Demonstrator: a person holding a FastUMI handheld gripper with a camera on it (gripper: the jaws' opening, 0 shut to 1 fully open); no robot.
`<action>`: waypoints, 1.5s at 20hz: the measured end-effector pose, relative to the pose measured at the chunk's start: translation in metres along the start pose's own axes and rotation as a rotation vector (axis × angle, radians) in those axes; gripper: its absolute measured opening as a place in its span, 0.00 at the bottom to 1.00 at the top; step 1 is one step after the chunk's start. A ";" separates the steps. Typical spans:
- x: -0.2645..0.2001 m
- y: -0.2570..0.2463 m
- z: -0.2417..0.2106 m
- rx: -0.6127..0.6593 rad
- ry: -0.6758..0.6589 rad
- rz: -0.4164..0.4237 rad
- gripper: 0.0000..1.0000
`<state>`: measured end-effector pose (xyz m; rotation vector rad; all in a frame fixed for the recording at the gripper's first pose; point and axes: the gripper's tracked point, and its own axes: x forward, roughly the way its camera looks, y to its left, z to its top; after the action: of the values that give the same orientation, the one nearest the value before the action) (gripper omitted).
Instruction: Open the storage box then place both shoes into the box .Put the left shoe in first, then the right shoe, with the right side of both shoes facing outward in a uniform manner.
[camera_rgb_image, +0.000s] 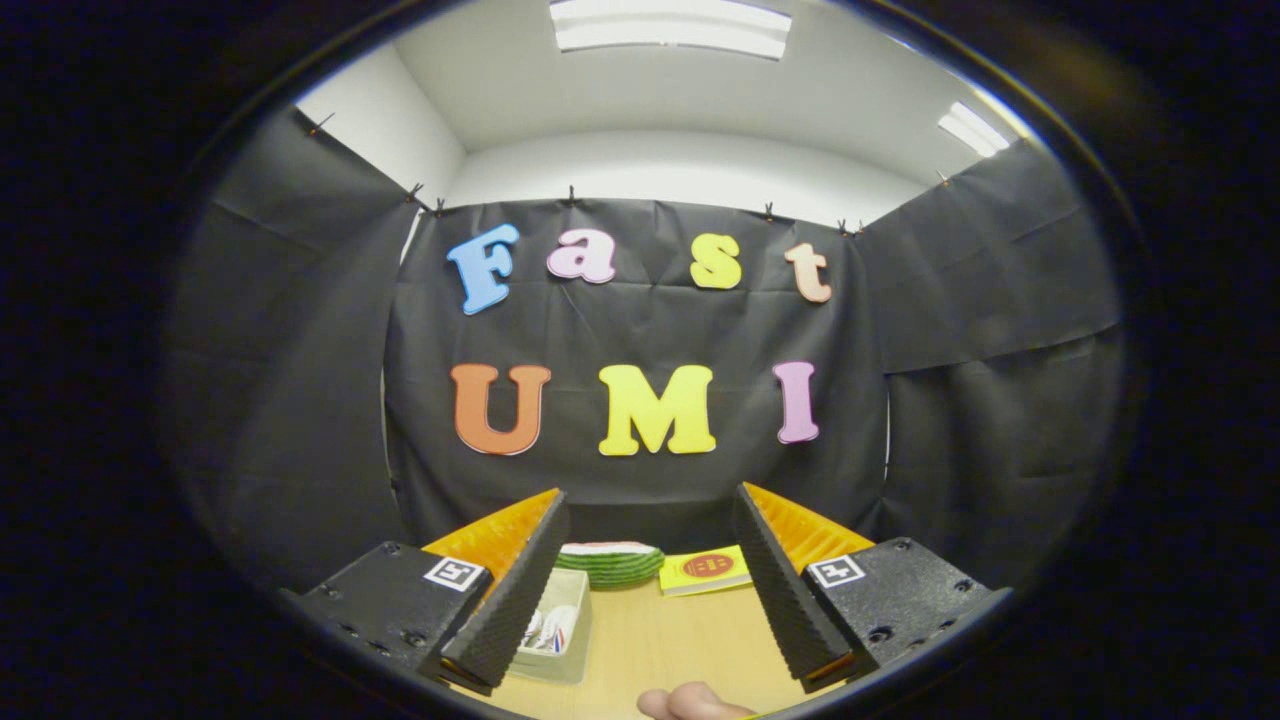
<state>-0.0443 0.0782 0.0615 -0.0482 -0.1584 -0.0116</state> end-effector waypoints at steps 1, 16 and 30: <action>-0.002 0.003 0.000 0.005 0.002 0.006 1.00; -0.013 0.004 -0.007 0.009 0.021 0.039 1.00; -0.020 0.000 -0.010 0.017 0.030 0.056 1.00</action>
<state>-0.0625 0.0776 0.0482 -0.0355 -0.1273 0.0449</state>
